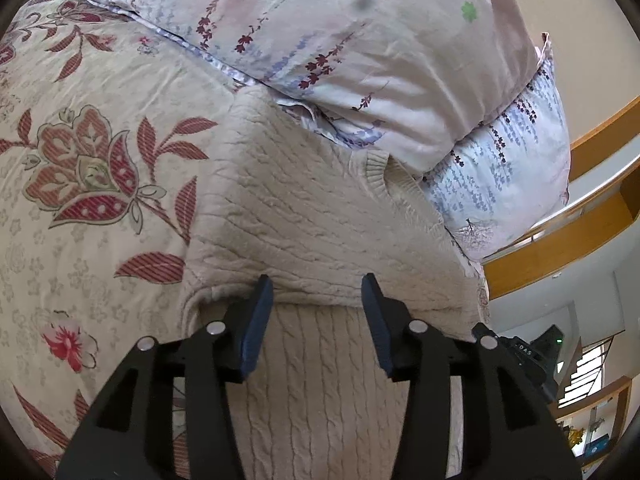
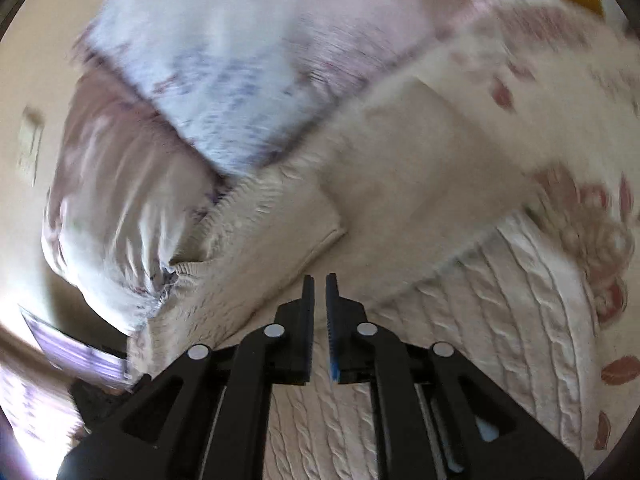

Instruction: Fold small clothes

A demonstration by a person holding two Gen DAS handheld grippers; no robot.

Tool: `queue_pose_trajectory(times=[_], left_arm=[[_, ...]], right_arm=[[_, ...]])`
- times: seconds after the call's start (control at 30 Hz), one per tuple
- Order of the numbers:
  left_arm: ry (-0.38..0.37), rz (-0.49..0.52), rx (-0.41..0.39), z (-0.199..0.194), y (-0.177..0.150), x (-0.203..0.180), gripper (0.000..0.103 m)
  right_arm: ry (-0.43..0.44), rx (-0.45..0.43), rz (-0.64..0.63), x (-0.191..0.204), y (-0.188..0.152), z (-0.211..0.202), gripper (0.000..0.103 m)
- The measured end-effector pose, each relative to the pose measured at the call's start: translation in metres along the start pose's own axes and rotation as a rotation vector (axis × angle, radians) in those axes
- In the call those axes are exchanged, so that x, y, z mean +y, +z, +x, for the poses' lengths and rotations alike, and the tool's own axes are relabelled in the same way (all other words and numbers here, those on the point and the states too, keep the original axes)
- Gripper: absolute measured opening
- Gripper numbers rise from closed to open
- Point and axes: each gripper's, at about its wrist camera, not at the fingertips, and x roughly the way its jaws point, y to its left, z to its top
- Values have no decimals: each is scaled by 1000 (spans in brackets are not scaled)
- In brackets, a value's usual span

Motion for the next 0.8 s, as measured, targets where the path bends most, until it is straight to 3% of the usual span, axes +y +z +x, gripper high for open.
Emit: queue_pose_trajectory(times=[0.03,0.07,0.17,0.3,0.4,0.6,0.8], left_arm=[[-2,-1,1,0,0,0,46],[-2,-3,2,0,0,1,47],[0,-3,4,1,0,1,47],[4,4,5,1,0,1,47],[2,3,6,1,0,2,47],[9,13,8,2,0,1,48],[5,16,15,0,-1,0,48]], right_arm=[[10,-2,32,-4,2,0,44],[16,-23,51,-6,7,-2,46],[1,-32,26,0,18,3,46],[-14,36,44,2,24,28,45],[-20,31,51,2,25,38,39],[7,40,31,7,30,52,9],[63,-81,-54,22,20,13,7]])
